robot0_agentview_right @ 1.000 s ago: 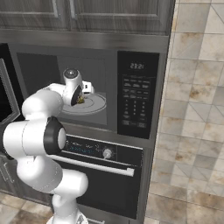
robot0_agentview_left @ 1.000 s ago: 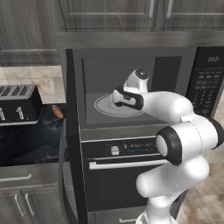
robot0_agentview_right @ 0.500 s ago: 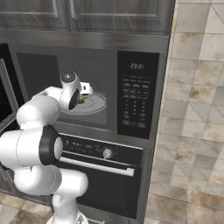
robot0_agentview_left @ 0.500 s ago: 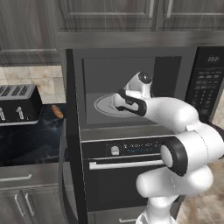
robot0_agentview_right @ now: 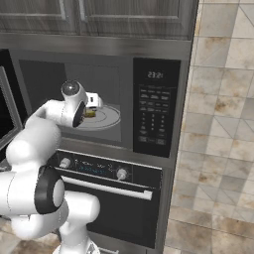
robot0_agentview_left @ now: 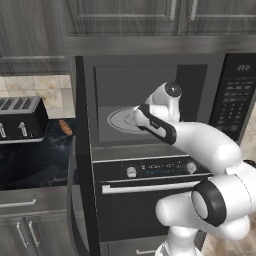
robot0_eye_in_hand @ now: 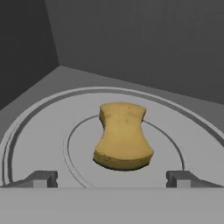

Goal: Place the sponge inside the microwave to prepare for sanitizing.

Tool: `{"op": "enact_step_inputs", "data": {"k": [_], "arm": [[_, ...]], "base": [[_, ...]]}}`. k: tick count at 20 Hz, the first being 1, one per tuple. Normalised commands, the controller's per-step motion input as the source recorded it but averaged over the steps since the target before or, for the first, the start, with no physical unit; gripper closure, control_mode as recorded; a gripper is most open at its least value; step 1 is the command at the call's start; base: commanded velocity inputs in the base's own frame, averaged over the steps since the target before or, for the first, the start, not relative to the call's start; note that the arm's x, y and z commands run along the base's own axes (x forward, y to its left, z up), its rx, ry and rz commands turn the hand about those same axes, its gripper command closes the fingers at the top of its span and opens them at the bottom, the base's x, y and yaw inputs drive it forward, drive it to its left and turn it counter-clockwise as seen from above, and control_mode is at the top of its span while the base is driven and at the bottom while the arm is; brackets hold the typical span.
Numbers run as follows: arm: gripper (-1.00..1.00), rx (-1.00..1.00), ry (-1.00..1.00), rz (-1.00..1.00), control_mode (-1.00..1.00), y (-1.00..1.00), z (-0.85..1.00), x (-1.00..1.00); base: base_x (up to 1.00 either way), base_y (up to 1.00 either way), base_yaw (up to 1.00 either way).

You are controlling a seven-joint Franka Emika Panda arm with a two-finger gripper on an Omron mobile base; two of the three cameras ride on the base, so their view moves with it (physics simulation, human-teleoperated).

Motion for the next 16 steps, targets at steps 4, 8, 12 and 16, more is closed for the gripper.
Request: {"op": "enact_step_inputs", "data": {"k": [4, 8, 12, 16], "arm": [[-1.00, 0.00, 0.19, 0.00, -1.00, -0.12, 0.49, -0.33], [-1.00, 0.00, 0.17, 0.00, -1.00, -0.19, 0.38, -0.51], [-1.00, 0.00, 0.11, 0.00, -1.00, -0.15, 0.20, -0.65], [-1.00, 0.00, -0.01, 0.00, -1.00, -0.08, 0.02, -0.85]], "base": [[0.00, 0.00, 0.00], [0.00, 0.00, 0.00], [0.00, 0.00, 0.00], [0.00, 0.00, 0.00]]}}
